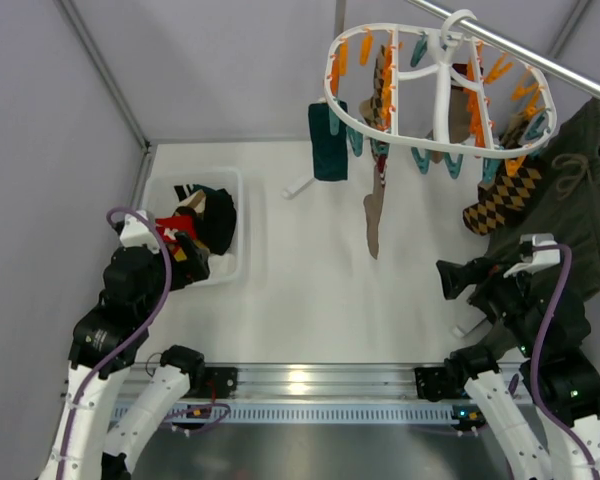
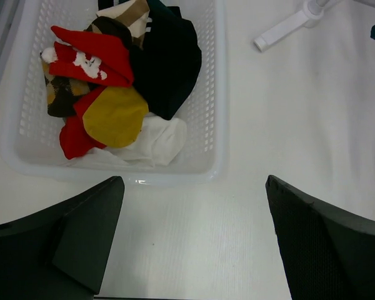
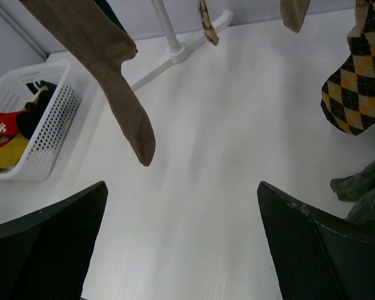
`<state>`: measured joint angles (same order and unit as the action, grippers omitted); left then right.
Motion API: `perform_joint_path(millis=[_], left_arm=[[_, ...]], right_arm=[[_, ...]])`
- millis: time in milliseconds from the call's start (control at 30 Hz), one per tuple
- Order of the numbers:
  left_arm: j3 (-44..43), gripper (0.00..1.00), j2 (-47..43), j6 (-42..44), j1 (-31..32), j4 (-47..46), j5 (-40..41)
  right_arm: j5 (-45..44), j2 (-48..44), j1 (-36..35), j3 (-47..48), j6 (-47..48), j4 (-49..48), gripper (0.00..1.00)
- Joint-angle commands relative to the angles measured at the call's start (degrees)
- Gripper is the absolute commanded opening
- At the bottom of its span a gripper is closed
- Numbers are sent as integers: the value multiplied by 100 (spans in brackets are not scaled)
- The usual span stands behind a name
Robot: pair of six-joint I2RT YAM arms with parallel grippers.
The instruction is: Remove the socks clipped to the hanger
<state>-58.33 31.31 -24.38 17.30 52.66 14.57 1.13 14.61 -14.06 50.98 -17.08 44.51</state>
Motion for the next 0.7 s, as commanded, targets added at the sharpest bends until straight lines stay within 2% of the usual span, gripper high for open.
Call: perform_joint_path(millis=[0, 100, 167, 333, 400, 500, 533, 667], left_arm=[[58, 99, -72, -23, 10, -362, -58], [172, 99, -64, -84, 10, -503, -313], [225, 99, 6, -198, 10, -511, -410], [295, 99, 77, -190, 10, -582, -481], [409, 99, 59, -251, 10, -643, -490], [454, 99, 86, -225, 10, -705, -595], [454, 99, 103, -208, 10, -722, -639], [427, 99, 244, -111, 10, -767, -885]], right_arm=[[-77, -55, 71, -132, -111, -426, 100], [63, -28, 79, -369, -199, -802, 99], [465, -29, 71, -570, -217, -1075, 99], [2397, 576, 71, -1054, -567, -2594, 100], [2515, 1067, 71, -1099, -595, -2859, 99], [1850, 1525, -227, -932, -446, -2974, 100], [1212, 1632, -420, -906, -306, -3018, 100], [-653, 2387, -2097, -643, 134, -3229, 99]])
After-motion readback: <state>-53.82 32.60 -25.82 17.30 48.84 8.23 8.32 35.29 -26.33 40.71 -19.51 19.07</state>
